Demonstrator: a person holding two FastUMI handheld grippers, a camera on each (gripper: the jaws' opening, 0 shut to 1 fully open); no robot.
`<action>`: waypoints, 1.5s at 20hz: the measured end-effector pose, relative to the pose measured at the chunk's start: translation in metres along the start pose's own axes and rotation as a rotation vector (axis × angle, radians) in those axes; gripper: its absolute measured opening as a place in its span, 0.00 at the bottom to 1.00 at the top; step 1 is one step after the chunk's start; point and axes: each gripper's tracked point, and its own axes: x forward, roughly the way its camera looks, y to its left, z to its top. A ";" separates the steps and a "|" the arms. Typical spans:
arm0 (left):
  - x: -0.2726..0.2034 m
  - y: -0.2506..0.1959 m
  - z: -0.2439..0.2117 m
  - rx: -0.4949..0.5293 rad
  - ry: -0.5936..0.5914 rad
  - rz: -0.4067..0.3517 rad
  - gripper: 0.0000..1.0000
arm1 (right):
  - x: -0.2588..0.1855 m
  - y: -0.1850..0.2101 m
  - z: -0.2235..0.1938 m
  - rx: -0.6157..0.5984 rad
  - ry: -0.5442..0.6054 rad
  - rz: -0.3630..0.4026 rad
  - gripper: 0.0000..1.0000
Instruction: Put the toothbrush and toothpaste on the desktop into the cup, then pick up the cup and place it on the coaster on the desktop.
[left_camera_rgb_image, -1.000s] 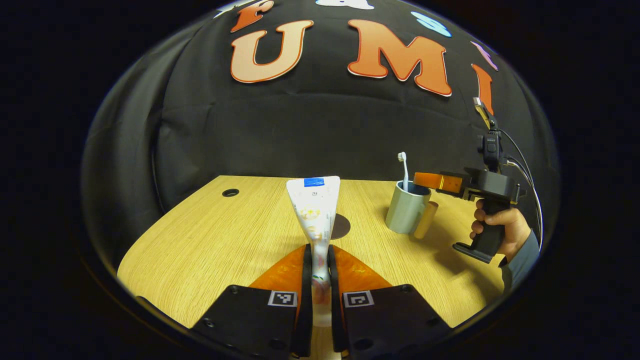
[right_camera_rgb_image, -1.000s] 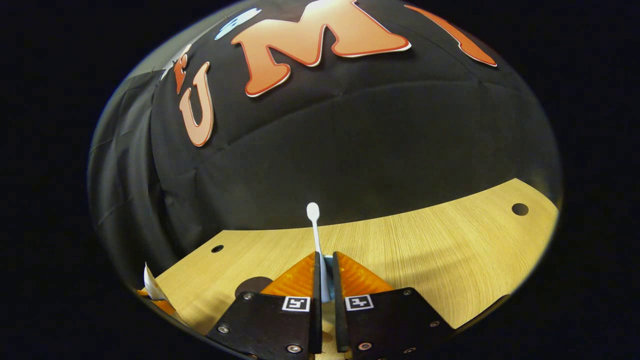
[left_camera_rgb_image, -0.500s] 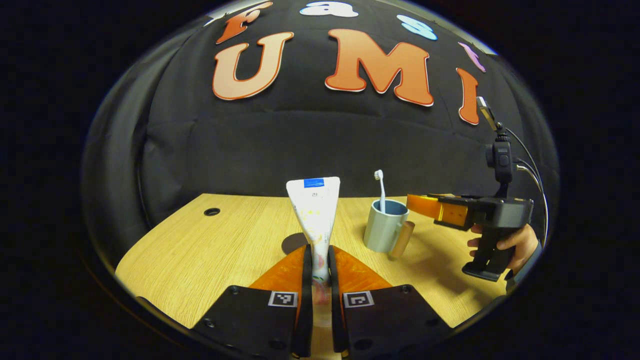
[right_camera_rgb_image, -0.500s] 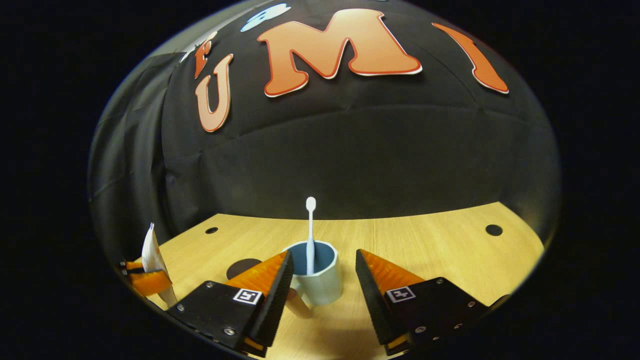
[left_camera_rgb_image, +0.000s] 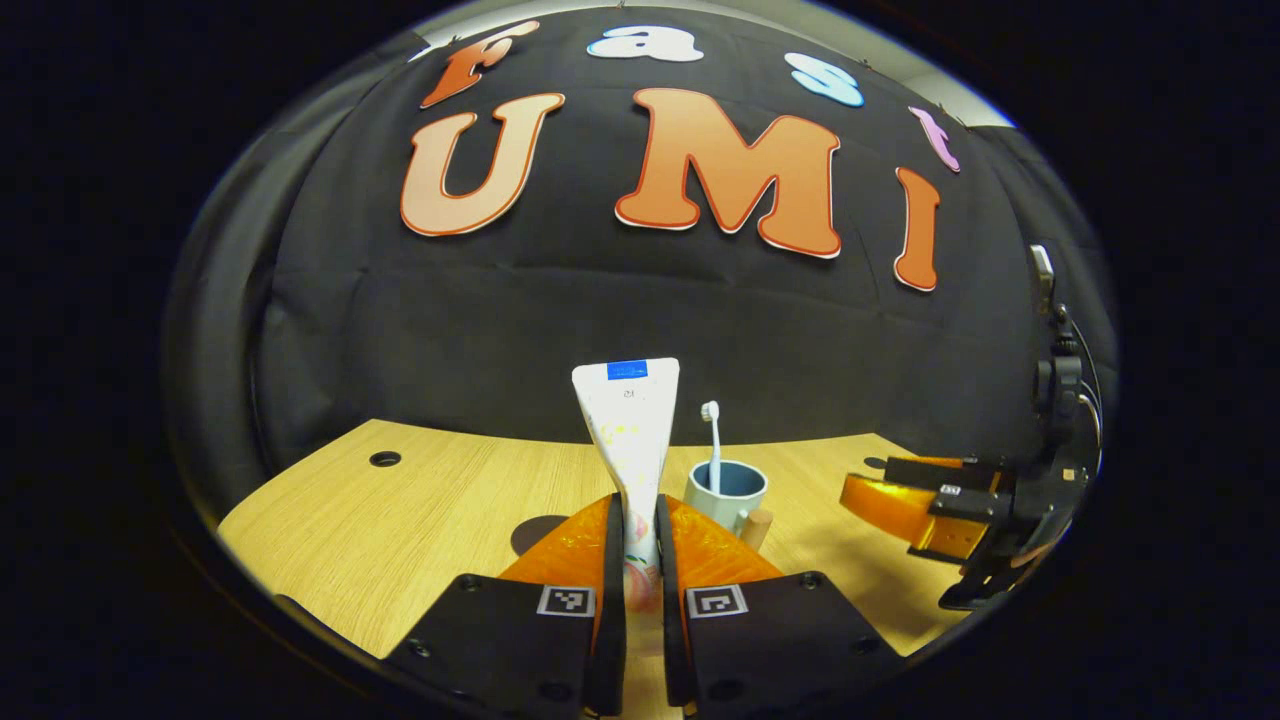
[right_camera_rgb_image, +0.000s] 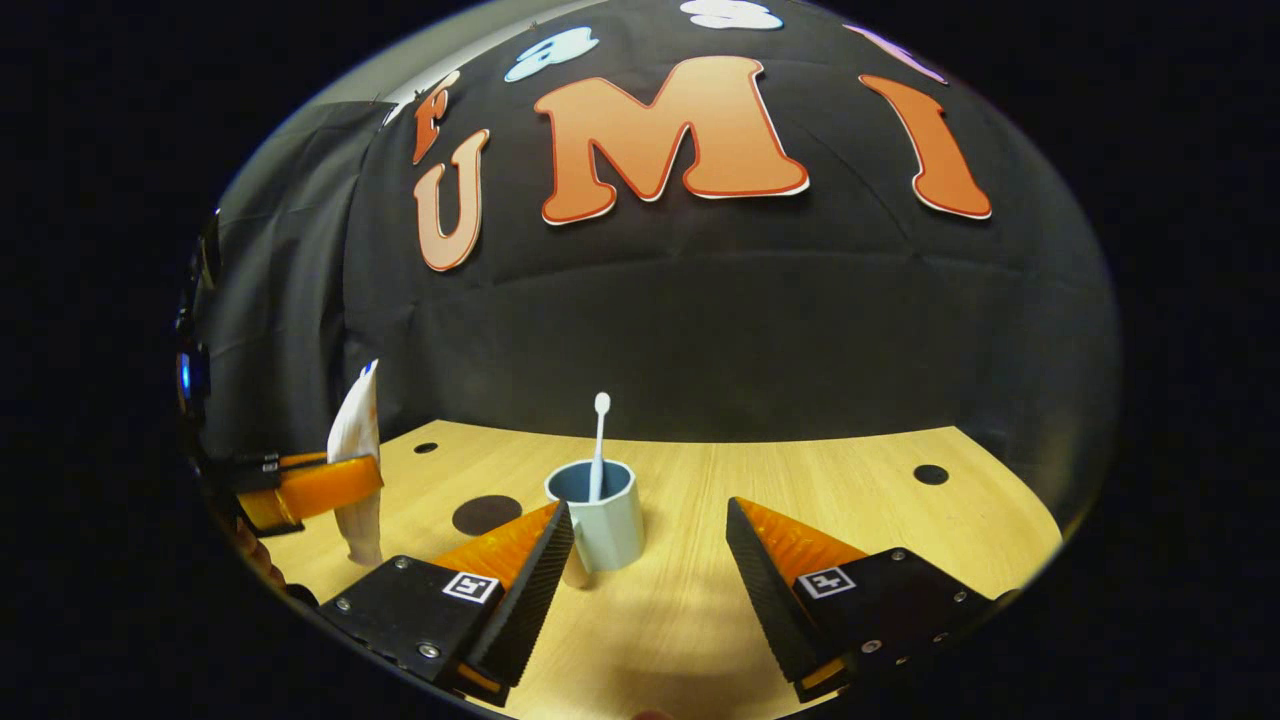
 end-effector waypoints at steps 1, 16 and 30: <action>0.004 -0.005 0.004 -0.005 -0.012 -0.005 0.19 | -0.006 -0.003 -0.002 -0.003 -0.001 0.003 0.93; 0.088 -0.066 0.044 -0.069 -0.124 -0.078 0.19 | -0.053 -0.044 -0.030 0.016 0.003 0.017 0.95; 0.157 -0.085 0.040 -0.054 -0.186 -0.121 0.19 | -0.052 -0.046 -0.045 0.018 0.020 0.041 0.96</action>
